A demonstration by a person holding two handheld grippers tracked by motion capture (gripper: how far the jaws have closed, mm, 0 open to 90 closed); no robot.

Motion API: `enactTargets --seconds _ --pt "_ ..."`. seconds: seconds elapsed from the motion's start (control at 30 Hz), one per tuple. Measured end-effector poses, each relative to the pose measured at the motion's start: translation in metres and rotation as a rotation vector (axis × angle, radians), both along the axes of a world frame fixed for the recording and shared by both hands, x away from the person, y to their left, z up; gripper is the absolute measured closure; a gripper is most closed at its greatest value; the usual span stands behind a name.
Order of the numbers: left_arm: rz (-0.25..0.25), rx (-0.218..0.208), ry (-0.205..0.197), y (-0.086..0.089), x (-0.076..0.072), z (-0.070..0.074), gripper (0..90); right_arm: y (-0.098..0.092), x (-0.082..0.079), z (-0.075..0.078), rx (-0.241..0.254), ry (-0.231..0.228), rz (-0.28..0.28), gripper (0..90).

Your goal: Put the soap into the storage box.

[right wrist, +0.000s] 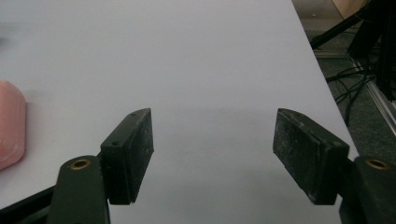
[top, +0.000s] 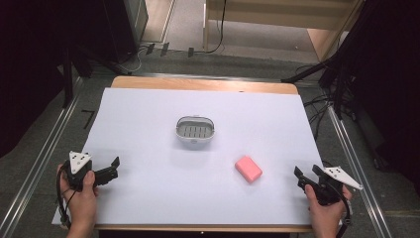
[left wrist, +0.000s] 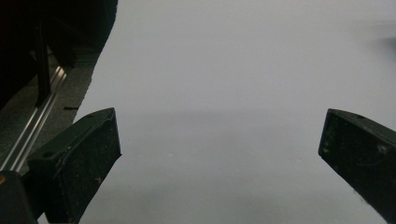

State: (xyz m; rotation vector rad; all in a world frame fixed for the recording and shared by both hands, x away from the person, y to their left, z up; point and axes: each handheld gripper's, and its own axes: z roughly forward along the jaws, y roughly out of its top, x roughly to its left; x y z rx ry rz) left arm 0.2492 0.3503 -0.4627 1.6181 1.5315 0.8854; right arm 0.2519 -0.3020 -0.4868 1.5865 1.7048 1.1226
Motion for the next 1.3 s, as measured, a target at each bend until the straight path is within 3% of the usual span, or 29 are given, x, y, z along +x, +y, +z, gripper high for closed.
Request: enactTargets --seconds 0.13,0.23,0.3,0.37,0.43,0.5,0.57,0.67,0.7,0.77,0.83,1.17,1.3 --pt "0.003 -0.008 0.010 0.001 0.001 0.000 0.0 0.003 0.002 0.002 -0.017 0.031 0.039 32.5" --pt "-0.031 0.012 0.011 -0.001 0.001 0.000 0.0 0.007 0.003 0.007 -0.058 0.032 0.056 34.9" --pt "-0.037 0.017 0.005 -0.002 0.000 0.000 0.0 0.010 0.004 0.010 -0.100 0.023 0.064 35.0" --pt "-0.032 0.014 0.006 -0.002 0.001 0.000 0.0 0.012 0.005 0.013 -0.107 0.015 0.102 38.0" --pt "-0.029 0.013 0.011 -0.001 0.001 0.000 0.0 0.013 0.007 0.015 -0.101 0.042 0.160 40.7" --pt "-0.031 0.011 0.013 -0.001 0.001 0.000 0.0 0.014 0.007 0.016 -0.101 0.058 0.169 41.4" --pt "-0.031 0.015 0.012 -0.001 0.001 0.000 0.0 0.020 0.008 0.019 -0.098 0.104 0.197 42.1" --pt "-0.032 0.017 0.012 -0.002 0.001 0.000 0.0 0.027 0.008 0.023 -0.124 0.143 0.226 42.1" --pt "-0.038 0.021 0.013 -0.002 0.001 0.000 0.0 0.032 0.009 0.027 -0.104 0.177 0.264 39.2" --pt "-0.041 0.023 0.018 -0.003 0.001 0.000 0.0 0.036 0.010 0.029 -0.100 0.197 0.311 36.4" --pt "-0.041 0.023 0.020 -0.003 0.002 0.000 0.0 0.040 0.011 0.030 -0.115 0.207 0.312 34.8" --pt "-0.045 0.038 0.017 -0.005 0.001 -0.001 0.0 0.072 0.023 0.042 -0.122 0.318 0.439 15.1" --pt "-0.047 0.047 0.016 -0.005 0.001 -0.001 0.0 0.081 0.026 0.044 -0.132 0.351 0.469 13.0"
